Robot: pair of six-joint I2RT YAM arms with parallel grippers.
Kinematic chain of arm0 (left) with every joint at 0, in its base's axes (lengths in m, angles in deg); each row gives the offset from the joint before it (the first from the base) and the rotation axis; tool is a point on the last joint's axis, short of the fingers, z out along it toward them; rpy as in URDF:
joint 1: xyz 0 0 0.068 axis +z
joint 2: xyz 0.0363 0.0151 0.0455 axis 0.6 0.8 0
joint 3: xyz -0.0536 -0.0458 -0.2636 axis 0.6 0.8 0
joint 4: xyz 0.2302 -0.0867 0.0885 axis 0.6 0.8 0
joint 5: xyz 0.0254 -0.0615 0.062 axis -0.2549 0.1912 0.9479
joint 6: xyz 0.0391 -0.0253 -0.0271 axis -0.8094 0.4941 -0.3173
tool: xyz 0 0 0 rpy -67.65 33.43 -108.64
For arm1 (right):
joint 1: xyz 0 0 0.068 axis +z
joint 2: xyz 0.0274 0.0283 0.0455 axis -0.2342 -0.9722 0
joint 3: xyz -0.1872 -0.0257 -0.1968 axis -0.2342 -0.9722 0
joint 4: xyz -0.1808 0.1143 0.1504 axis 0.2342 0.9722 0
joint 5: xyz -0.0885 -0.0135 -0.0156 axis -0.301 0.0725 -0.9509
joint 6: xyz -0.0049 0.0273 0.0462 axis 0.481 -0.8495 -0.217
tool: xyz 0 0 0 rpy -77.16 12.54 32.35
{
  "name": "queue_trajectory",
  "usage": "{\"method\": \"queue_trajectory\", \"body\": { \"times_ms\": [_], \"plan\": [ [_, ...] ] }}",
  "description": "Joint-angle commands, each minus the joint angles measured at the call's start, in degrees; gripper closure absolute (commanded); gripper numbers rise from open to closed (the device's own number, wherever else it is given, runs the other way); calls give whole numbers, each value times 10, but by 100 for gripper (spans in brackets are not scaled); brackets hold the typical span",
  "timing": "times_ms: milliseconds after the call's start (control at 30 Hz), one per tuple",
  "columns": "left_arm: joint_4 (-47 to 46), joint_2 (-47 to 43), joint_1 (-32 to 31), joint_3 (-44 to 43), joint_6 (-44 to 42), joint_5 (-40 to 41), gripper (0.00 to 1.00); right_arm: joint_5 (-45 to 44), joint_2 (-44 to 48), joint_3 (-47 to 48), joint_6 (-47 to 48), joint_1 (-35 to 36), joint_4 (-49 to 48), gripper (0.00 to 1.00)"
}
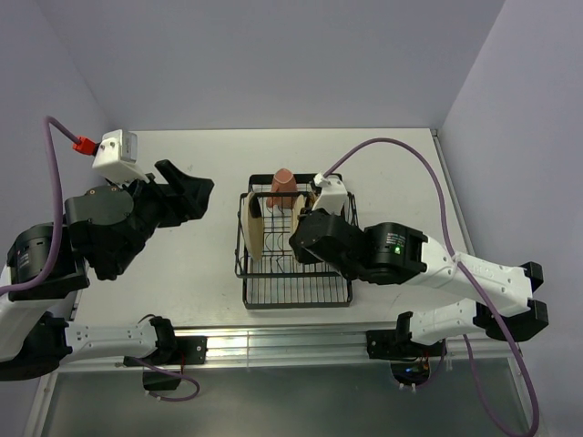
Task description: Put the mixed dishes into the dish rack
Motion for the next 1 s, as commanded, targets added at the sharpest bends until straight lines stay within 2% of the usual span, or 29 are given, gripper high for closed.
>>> {"method": "queue_trajectory", "body": {
  "times_ms": [0,133,333,433,467,533,600,633,733,967],
  "plan": [
    [-18,7,-3,-1,3,-9,22,14,27,-7,6,-8,-20,100],
    [-20,12,-3,-1,3,-11,22,23,34,-23,12,-16,-19,100],
    [-21,17,-3,6,8,-15,21,24,33,-30,14,-21,-15,81],
    [-19,15,-3,8,12,-16,21,24,30,-28,18,-21,-12,64],
    [-19,15,-3,10,14,-16,20,24,29,-27,20,-21,-13,54],
    [-18,13,-3,10,16,-15,20,24,28,-20,26,-21,-11,43],
    [-18,14,-3,13,16,-15,20,25,26,-13,29,-21,-10,37],
    [-19,15,-3,13,18,-15,20,24,26,-12,30,-21,-9,30],
    [-19,17,-3,18,19,-16,20,26,29,-7,32,-21,-10,25],
    [-25,23,-3,26,19,-20,19,34,40,6,35,-16,-16,25]
  ]
}}
